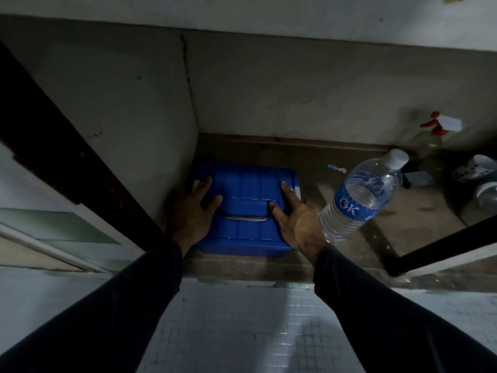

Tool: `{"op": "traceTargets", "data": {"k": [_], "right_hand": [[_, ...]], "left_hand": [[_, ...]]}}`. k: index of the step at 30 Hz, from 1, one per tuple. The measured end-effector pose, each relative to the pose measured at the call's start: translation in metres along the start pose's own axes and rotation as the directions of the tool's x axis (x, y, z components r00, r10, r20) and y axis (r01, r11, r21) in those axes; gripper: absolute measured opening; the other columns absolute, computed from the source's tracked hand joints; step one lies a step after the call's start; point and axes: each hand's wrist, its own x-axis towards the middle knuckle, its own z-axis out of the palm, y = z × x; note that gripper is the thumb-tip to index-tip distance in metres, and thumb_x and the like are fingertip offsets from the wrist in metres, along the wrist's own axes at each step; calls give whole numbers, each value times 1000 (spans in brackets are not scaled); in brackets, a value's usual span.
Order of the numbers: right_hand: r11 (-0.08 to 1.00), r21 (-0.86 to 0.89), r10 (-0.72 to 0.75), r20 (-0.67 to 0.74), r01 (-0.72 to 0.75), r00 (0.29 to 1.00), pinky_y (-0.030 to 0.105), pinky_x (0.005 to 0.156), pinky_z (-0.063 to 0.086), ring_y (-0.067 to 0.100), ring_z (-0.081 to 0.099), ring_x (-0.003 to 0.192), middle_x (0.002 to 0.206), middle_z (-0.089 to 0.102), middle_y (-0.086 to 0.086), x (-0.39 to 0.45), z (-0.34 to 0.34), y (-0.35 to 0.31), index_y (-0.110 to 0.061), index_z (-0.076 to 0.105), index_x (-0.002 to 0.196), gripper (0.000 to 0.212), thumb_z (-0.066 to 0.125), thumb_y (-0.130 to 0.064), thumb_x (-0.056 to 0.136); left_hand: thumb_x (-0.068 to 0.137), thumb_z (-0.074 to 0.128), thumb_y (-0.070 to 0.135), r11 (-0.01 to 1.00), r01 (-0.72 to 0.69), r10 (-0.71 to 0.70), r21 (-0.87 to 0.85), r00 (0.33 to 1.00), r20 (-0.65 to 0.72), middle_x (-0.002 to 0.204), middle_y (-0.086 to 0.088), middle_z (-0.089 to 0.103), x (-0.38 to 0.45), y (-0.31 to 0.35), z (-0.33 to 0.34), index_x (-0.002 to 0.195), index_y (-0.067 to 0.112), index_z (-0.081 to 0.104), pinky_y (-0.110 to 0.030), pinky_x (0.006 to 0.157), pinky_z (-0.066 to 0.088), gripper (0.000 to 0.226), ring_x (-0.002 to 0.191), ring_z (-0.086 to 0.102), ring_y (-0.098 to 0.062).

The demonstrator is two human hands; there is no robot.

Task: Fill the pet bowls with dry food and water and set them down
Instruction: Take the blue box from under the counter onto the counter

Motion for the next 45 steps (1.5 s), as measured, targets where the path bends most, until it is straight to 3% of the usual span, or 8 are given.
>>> {"op": "traceTargets", "data": {"k": [4, 7, 10, 13, 19, 28, 36, 45], "right_hand": [[1000, -1, 13, -29, -13, 1000, 32, 103, 44, 34, 53, 125, 147, 40, 16, -24, -7, -1, -50, 21, 156, 69, 53, -61, 96], [1000, -22, 17, -31, -18, 999, 38, 109, 46, 37, 53, 124, 143, 40, 17, -45, -10, -2, -52, 23, 155, 68, 53, -63, 95], [1000, -13, 28, -10, -28, 1000, 48, 111, 45, 39, 49, 131, 147, 37, 17, -69, -10, 2, -58, 19, 152, 72, 50, -74, 89], [998, -24, 59, 10, -58, 998, 41, 111, 44, 34, 50, 125, 139, 41, 13, -102, -19, -2, -52, 21, 155, 68, 52, -63, 95], [996, -19, 90, 28, -89, 996, 37, 102, 46, 23, 50, 103, 116, 43, 6, -172, -44, -21, -53, 19, 155, 68, 52, -61, 96], [992, -20, 128, 79, -127, 989, 39, 106, 44, 23, 49, 112, 121, 41, 4, -273, -103, -64, -57, 17, 154, 68, 49, -66, 95], [990, -79, 121, 96, -114, 988, 39, 98, 46, 17, 44, 94, 109, 38, 1, -349, -174, -124, -53, 10, 156, 70, 46, -63, 97], [995, -69, 82, 54, -78, 995, 39, 93, 49, 21, 48, 100, 115, 43, 5, -401, -261, -201, -52, 13, 157, 71, 50, -61, 97]], "left_hand": [[96, 44, 64, 1000, 14, -14, 10, 1000, -2, 166, -4, 31, -21, -3, 1, 159, 37, 26, -42, 122, 28, 71, 150, 32, -32], [101, 49, 55, 999, 2, -1, -42, 1000, 14, 166, -4, 29, -43, -4, 0, 160, 34, 27, -37, 124, 24, 66, 152, 28, -29], [96, 44, 71, 1000, 31, -31, -2, 999, 33, 166, -6, 31, -71, -9, -4, 159, 43, 27, -39, 121, 29, 71, 150, 31, -29], [86, 34, 82, 998, 19, -19, 55, 1000, -4, 158, -7, 44, -103, -7, -12, 157, 39, 34, -39, 115, 39, 83, 143, 42, -30], [100, 55, 52, 997, 43, -42, 58, 999, -30, 139, -25, 49, -171, 21, -40, 156, 34, 41, -36, 108, 41, 60, 125, 53, -40], [98, 59, 44, 998, 57, -57, 1, 998, -2, 136, -24, 54, -271, 76, -111, 153, 28, 46, -37, 111, 41, 59, 127, 54, -38], [101, 56, 47, 995, 85, -86, 57, 996, 6, 93, -8, 45, -334, 143, -188, 155, 35, 40, -32, 80, 44, 58, 81, 46, -23], [100, 52, 51, 996, 72, -73, 56, 997, 16, 105, -8, 51, -371, 227, -279, 156, 34, 39, -29, 84, 38, 60, 95, 44, -16]]}}
